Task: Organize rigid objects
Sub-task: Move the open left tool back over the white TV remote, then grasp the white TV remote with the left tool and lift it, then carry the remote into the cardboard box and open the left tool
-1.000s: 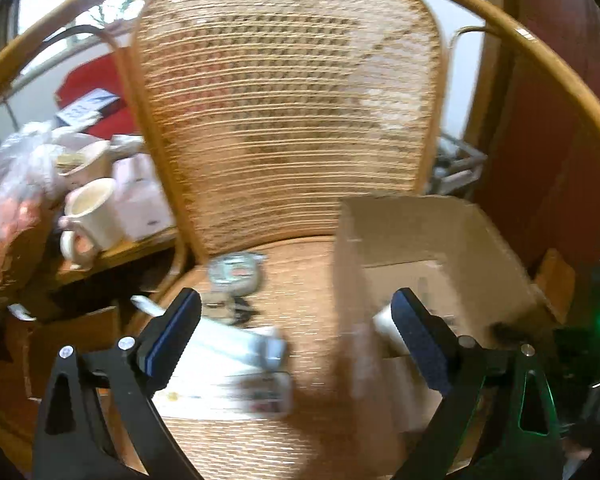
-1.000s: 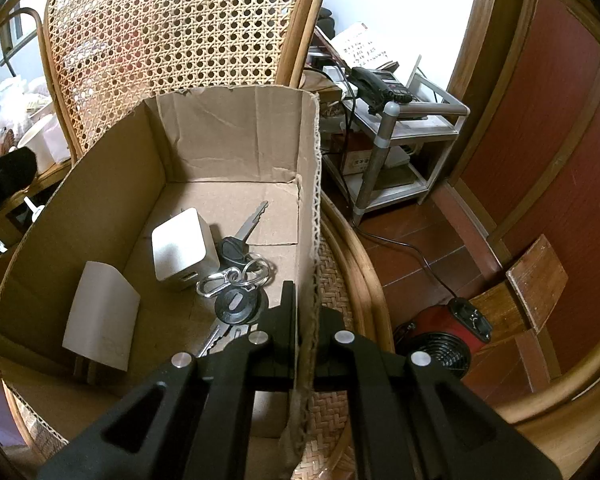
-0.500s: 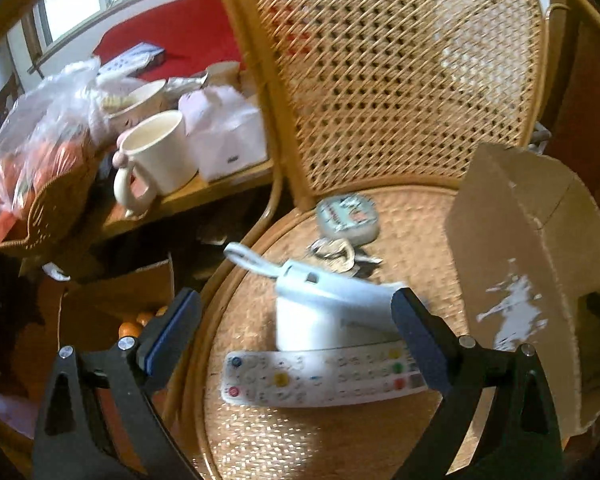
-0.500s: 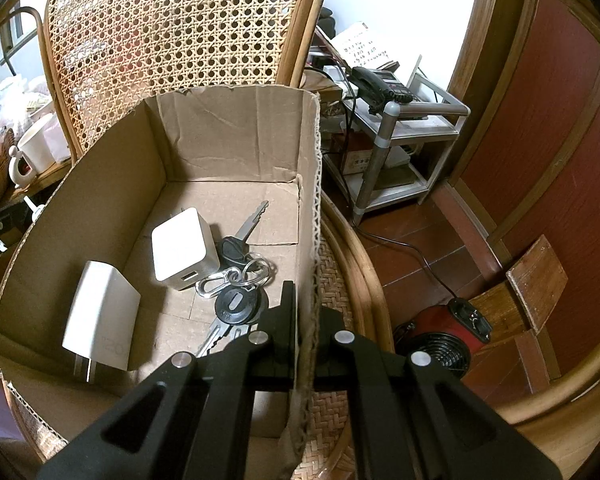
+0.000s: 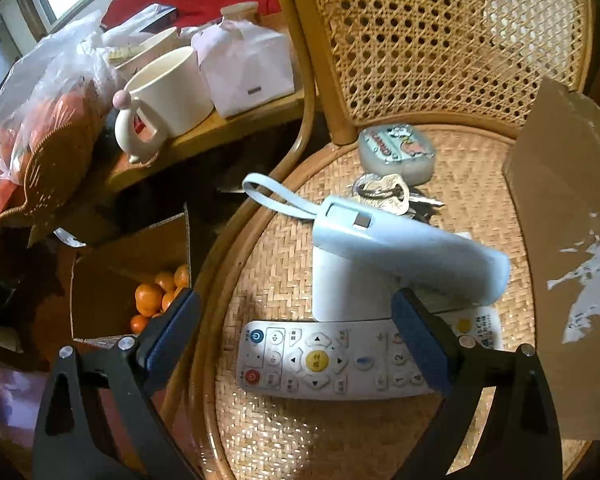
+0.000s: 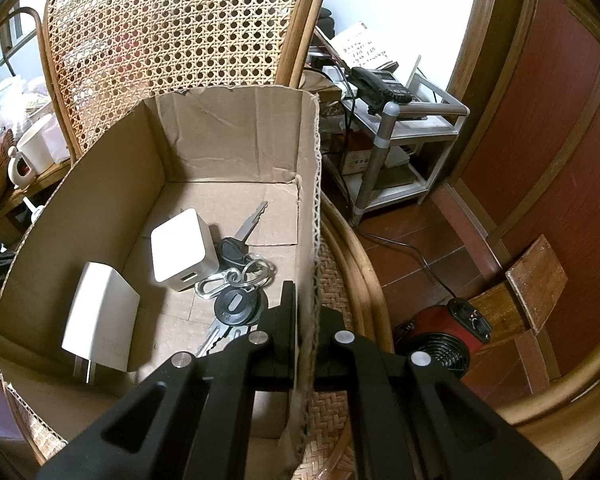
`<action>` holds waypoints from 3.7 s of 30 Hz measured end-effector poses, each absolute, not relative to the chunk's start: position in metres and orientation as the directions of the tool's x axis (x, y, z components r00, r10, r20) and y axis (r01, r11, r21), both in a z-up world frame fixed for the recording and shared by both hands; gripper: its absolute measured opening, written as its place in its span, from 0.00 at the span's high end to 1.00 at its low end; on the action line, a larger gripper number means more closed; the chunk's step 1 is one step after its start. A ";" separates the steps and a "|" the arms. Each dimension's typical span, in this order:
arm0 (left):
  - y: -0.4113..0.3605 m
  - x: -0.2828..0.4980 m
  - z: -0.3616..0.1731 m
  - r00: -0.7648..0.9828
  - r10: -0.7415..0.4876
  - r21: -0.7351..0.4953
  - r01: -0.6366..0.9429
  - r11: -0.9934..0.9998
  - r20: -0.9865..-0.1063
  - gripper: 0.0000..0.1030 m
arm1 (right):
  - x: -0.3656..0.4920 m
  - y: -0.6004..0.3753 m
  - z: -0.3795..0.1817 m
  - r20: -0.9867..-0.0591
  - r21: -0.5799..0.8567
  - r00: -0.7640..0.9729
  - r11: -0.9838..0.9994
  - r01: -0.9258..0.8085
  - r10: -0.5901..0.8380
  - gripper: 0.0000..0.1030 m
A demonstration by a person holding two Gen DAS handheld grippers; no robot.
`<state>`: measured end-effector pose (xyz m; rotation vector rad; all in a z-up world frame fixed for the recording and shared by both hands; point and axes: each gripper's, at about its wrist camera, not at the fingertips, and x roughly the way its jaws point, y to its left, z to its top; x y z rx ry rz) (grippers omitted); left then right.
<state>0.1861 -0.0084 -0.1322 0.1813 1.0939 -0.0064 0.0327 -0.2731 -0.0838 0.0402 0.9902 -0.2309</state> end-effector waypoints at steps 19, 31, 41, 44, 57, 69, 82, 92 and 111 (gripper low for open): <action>-0.027 0.180 -0.148 0.341 0.053 0.100 0.122 0.988 -0.939 0.05 | 0.033 -0.273 -0.084 -0.832 -0.072 0.526 0.975 0.211 -0.175 0.94; -0.010 0.162 -0.147 0.224 -0.038 -0.037 0.006 0.999 -0.974 0.05 | 0.033 -0.274 -0.084 -0.833 -0.072 0.525 0.975 0.210 -0.175 0.94; -0.024 0.148 -0.141 0.236 -0.031 -0.014 0.074 0.997 -0.971 0.21 | 0.033 -0.273 -0.084 -0.833 -0.072 0.525 0.975 0.210 -0.175 0.94; -0.026 0.144 -0.136 0.248 -0.034 -0.005 0.114 0.993 -0.968 0.28 | 0.033 -0.273 -0.084 -0.833 -0.072 0.525 0.975 0.210 -0.174 0.94; 0.022 0.138 -0.132 0.272 -0.092 -0.063 0.116 0.991 -0.958 0.59 | 0.033 -0.274 -0.084 -0.836 -0.078 0.521 0.977 0.198 -0.172 0.94; 0.040 0.138 -0.112 0.369 -0.102 -0.082 0.072 0.994 -0.924 0.61 | 0.034 -0.276 -0.083 -0.835 -0.080 0.521 0.976 0.203 -0.177 0.94; 0.023 0.125 -0.076 0.496 -0.134 -0.102 0.090 0.991 -0.858 0.62 | 0.033 -0.276 -0.083 -0.836 -0.083 0.520 0.976 0.201 -0.177 0.94; 0.003 0.093 -0.018 0.677 -0.232 -0.175 0.153 0.973 -0.699 0.63 | 0.033 -0.275 -0.083 -0.836 -0.083 0.519 0.976 0.201 -0.178 0.94; -0.086 0.048 0.043 0.755 -0.471 -0.252 0.397 0.882 -0.457 0.63 | 0.033 -0.275 -0.083 -0.836 -0.082 0.519 0.976 0.201 -0.178 0.94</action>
